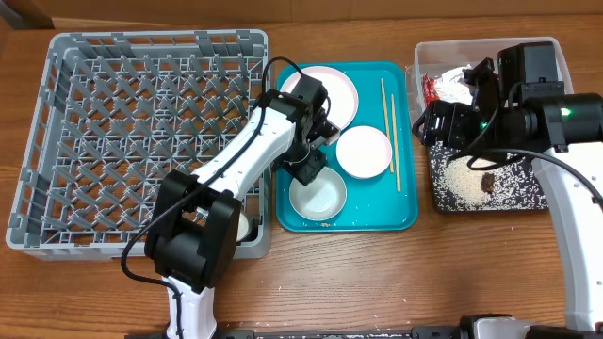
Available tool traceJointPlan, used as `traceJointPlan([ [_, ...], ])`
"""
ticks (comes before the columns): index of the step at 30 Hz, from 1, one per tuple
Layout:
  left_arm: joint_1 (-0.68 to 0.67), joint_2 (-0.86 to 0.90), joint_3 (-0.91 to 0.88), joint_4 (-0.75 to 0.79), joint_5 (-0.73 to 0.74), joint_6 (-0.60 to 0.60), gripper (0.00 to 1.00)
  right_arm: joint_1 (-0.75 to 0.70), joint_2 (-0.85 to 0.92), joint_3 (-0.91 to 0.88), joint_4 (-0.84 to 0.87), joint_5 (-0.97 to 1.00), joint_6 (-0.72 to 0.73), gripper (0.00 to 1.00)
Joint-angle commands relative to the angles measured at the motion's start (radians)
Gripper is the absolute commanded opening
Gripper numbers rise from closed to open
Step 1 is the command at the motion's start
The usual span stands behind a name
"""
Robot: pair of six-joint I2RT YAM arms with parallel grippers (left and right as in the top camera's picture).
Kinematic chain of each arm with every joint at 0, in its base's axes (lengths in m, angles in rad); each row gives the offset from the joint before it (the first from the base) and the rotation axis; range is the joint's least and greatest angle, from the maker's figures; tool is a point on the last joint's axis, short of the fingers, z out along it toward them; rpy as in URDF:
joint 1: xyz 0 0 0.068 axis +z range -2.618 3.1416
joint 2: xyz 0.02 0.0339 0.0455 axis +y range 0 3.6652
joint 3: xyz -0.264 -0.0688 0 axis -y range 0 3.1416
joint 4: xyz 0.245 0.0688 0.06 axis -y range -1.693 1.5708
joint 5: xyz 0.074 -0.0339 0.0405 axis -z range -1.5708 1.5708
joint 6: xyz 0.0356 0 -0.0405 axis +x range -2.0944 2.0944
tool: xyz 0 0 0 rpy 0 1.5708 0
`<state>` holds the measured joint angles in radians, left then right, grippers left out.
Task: Sort waste into correct bins and load items into the dishwasher
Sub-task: 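Grasp the rim of the white bowl with the left gripper, then carry the white bowl into the dish rack and set it down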
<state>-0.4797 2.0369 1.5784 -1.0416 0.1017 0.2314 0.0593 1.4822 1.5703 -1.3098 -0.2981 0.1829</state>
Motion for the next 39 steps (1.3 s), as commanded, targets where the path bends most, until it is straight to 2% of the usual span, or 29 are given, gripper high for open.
traceJointPlan([
  [1, 0.002, 0.003, -0.007, 0.008, -0.008, -0.014, 0.49, -0.005, 0.001, 0.001, 0.002, 0.010, -0.002, 1.00],
  [4, -0.002, 0.003, -0.037, 0.033, -0.008, -0.014, 0.48, -0.005, 0.001, 0.001, 0.002, 0.010, -0.002, 1.00],
  [6, -0.005, 0.003, -0.073, 0.060, -0.008, -0.014, 0.44, -0.005, 0.001, 0.001, 0.002, 0.010, -0.002, 1.00],
  [8, -0.005, 0.003, -0.087, 0.063, -0.008, -0.015, 0.34, -0.005, 0.001, 0.001, 0.002, 0.010, -0.002, 1.00],
  [11, -0.005, 0.003, -0.088, 0.064, -0.016, -0.038, 0.24, -0.005, 0.001, 0.001, 0.003, 0.010, -0.002, 1.00],
  [14, -0.005, 0.003, -0.088, 0.063, -0.039, -0.065, 0.05, -0.005, 0.001, 0.001, 0.002, 0.010, -0.002, 1.00],
  [21, 0.001, 0.003, 0.010, -0.048, -0.039, -0.091, 0.04, -0.005, 0.001, 0.001, 0.002, 0.010, -0.002, 1.00],
  [26, 0.031, -0.031, 0.248, -0.215, -0.055, -0.167, 0.04, -0.005, 0.001, 0.001, 0.002, 0.010, -0.002, 1.00],
  [29, 0.049, -0.077, 0.389, -0.242, -0.207, -0.283, 0.04, -0.005, 0.001, 0.001, 0.002, 0.010, -0.002, 1.00],
  [30, 0.049, -0.092, 0.426, -0.230, -0.357, -0.335, 0.04, -0.005, 0.001, 0.001, 0.003, 0.010, -0.002, 1.00],
  [36, 0.051, -0.089, 0.436, -0.160, -0.970, -0.520, 0.04, -0.005, 0.001, 0.001, 0.003, 0.010, -0.002, 1.00],
  [39, 0.061, -0.065, 0.433, -0.115, -1.139, -0.586, 0.04, -0.005, 0.001, 0.001, 0.002, 0.010, -0.002, 1.00],
])
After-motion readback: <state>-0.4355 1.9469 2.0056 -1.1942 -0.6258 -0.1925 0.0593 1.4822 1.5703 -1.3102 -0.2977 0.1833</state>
